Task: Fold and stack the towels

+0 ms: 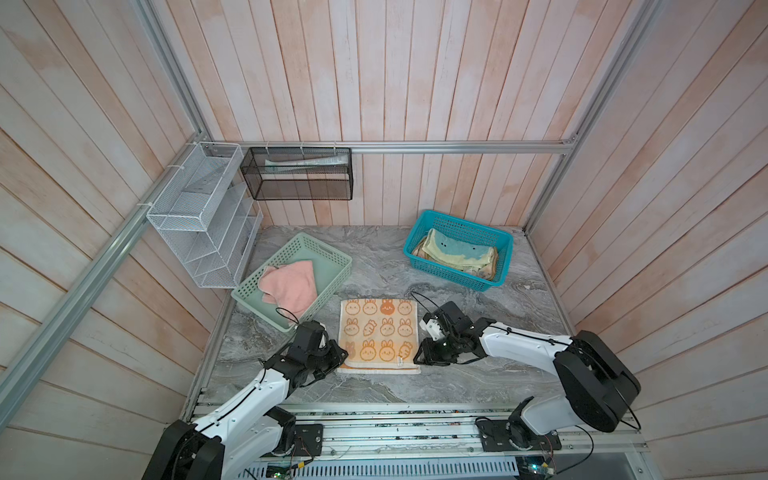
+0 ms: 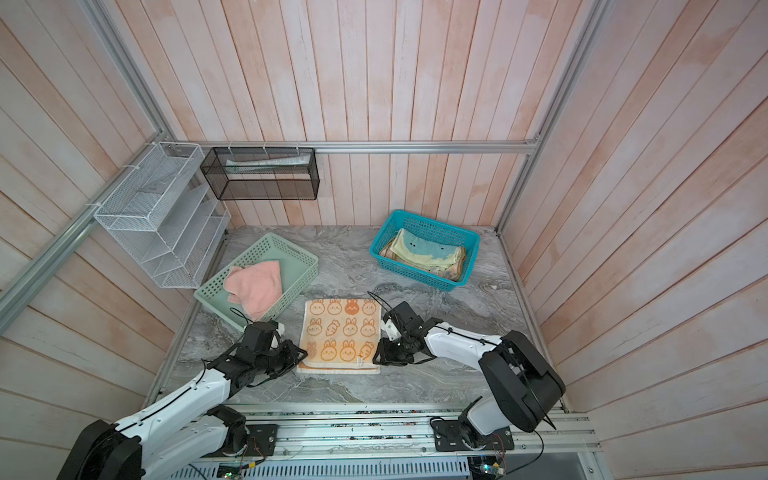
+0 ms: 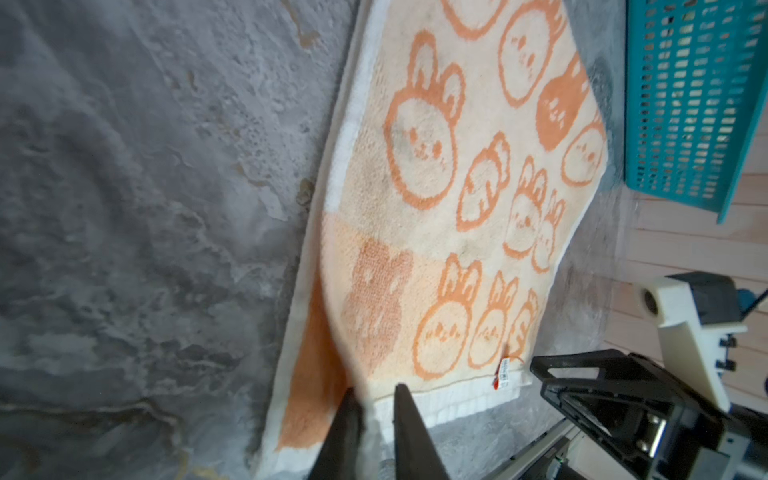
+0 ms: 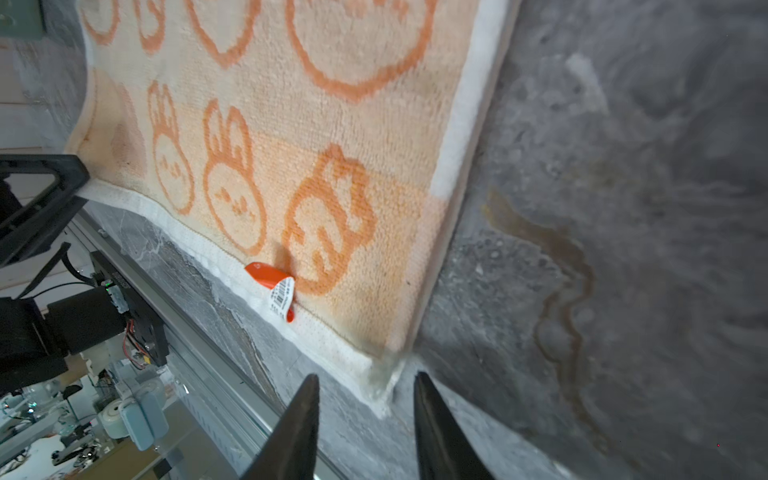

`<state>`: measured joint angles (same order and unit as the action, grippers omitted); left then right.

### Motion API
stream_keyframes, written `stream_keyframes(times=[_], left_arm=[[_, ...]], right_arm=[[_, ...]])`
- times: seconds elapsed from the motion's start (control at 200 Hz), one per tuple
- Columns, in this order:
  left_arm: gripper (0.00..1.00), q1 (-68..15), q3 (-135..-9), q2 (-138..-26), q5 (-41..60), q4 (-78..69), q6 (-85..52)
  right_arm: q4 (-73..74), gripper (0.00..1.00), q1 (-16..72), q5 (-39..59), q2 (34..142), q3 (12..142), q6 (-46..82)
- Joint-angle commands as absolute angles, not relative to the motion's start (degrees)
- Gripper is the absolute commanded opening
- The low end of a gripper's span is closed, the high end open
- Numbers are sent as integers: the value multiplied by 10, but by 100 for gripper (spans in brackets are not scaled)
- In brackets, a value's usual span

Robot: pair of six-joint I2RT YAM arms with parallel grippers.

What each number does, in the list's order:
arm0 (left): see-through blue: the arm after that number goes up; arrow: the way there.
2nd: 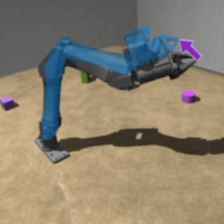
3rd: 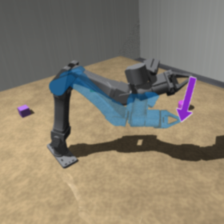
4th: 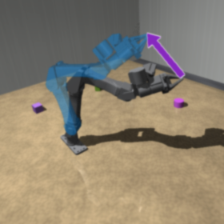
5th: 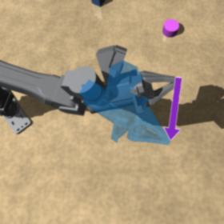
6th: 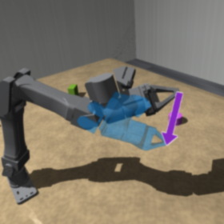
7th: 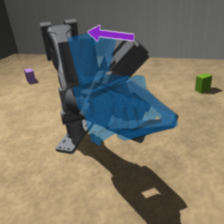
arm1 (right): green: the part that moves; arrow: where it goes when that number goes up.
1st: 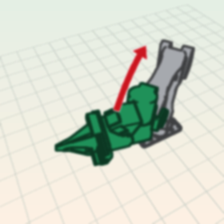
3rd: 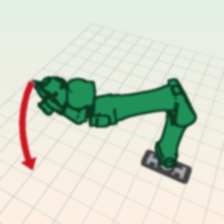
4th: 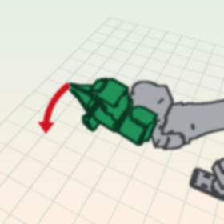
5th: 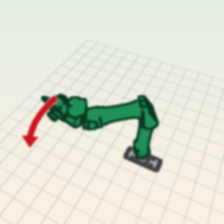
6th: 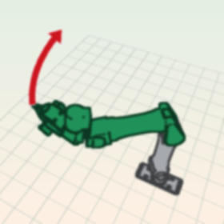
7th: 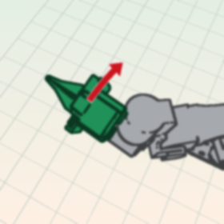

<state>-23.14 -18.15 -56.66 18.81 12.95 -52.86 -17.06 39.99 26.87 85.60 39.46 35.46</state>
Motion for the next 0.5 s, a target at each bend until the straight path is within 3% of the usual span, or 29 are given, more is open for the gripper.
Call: stream_keyframes(times=[0.0, 0.24, 0.43, 0.495], left_arm=[[15, -228, -170, -566, 203, 111, -532], [8, -228, -161, -567, 210, 101, -535], [8, -228, -164, -565, 211, 107, -532], [8, -228, -167, -564, 212, 111, -530]], right_arm=[[-168, 35, 407, 252, 869, 413, 377], [-169, 24, 418, 249, 889, 430, 379], [-178, 24, 420, 244, 905, 433, 378], [-182, 15, 420, 240, 905, 438, 376]])
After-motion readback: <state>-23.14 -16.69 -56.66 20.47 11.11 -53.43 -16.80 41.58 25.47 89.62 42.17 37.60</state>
